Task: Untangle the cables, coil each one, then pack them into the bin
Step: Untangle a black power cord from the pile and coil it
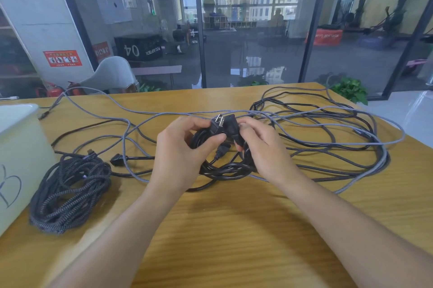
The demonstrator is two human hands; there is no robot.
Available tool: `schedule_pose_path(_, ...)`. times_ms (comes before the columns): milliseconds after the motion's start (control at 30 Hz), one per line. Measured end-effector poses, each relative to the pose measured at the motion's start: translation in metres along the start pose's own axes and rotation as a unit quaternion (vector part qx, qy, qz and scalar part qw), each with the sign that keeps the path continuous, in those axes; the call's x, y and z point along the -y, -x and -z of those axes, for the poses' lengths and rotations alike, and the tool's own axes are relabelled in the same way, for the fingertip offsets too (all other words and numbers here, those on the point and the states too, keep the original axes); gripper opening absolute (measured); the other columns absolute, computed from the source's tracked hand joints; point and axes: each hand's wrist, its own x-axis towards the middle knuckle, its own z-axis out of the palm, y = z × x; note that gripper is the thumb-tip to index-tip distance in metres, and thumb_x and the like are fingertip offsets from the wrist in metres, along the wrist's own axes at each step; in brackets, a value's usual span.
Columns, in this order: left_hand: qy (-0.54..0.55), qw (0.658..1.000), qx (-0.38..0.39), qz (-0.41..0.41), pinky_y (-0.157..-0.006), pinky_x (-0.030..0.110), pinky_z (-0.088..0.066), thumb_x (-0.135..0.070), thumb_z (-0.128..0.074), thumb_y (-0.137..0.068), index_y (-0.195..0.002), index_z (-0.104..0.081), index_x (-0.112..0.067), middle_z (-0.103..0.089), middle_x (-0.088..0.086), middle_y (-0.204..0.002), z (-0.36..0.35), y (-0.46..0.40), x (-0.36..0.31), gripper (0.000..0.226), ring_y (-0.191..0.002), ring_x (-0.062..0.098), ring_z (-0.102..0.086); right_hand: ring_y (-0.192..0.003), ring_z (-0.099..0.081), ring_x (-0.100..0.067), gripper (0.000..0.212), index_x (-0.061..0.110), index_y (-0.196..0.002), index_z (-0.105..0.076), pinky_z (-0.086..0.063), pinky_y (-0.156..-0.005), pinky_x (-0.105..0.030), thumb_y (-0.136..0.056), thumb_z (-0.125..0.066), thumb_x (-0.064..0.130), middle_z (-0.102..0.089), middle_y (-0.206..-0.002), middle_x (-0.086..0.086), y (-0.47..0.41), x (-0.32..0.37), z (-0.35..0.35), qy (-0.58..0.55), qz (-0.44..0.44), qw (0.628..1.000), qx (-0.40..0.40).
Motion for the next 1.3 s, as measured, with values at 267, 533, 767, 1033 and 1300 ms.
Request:
schedule_pose_path(267, 0.02, 0.999, 0.018, 0.047, -0.082, 0.044, -0.058, -0.043, -0.091, -0.075, -0.102, -0.071, -0.041, -0.074, -0.019, -0.1, 0.004, -0.006, 0.015, 0.033, -0.088, 0.024, -0.069, -0.084, -0.067, -0.006, 0.011, 0.048, -0.112, -0.063, -0.052, -0.082, -0.033, -0.102, -0.058, 0.05, -0.07, -0.088, 0.017, 0.002, -0.005, -0.007, -0.012, 0.007, 0.999, 0.029)
schedule_pose_path(533, 0.097, 0.992, 0.072, 0.046, -0.067, 0.022, -0.054, -0.038, -0.065, -0.098, -0.138, -0.059, -0.025, -0.072, -0.007, -0.077, 0.0, -0.001, 0.002, 0.043, -0.067, 0.004, -0.066, -0.091, -0.066, -0.003, 0.027, 0.046, -0.124, -0.061, -0.053, -0.09, -0.029, -0.099, -0.061, 0.056, -0.072, -0.097, 0.022, 0.003, -0.008, -0.014, -0.006, 0.056, 0.998, -0.034)
schedule_pose_path(767, 0.065, 0.989, 0.132, -0.006, -0.097, 0.02, -0.052, -0.027, -0.081, -0.088, -0.139, -0.058, -0.024, -0.072, -0.016, -0.119, 0.006, -0.001, 0.003, 0.055, -0.113, 0.001, -0.067, -0.067, -0.065, -0.022, 0.02, 0.032, -0.098, -0.064, -0.057, -0.067, -0.053, -0.106, -0.054, 0.047, -0.067, -0.074, -0.002, 0.006, -0.005, -0.016, -0.04, 0.062, 0.996, -0.052)
schedule_pose_path(1033, 0.097, 0.988, 0.118, 0.011, -0.091, 0.013, -0.051, -0.015, -0.086, -0.084, -0.136, -0.064, -0.024, -0.075, -0.018, -0.109, 0.004, 0.0, 0.001, 0.057, -0.104, -0.002, -0.069, -0.061, -0.051, -0.026, 0.055, 0.0, -0.08, -0.058, -0.05, -0.064, -0.045, -0.107, -0.048, 0.047, -0.053, -0.063, -0.008, 0.002, 0.005, -0.012, -0.127, -0.028, 0.991, -0.04)
schedule_pose_path(1300, 0.089, 0.992, 0.092, 0.0, -0.084, 0.018, -0.054, -0.031, -0.073, -0.095, -0.112, -0.074, -0.027, -0.076, -0.015, -0.102, 0.005, -0.003, -0.002, 0.017, -0.1, 0.004, -0.071, -0.057, -0.058, -0.033, 0.062, 0.014, -0.061, -0.055, -0.054, -0.069, -0.051, -0.106, -0.046, 0.056, -0.055, -0.055, -0.006, 0.002, 0.005, -0.009, 0.001, 0.003, 1.0, -0.026)
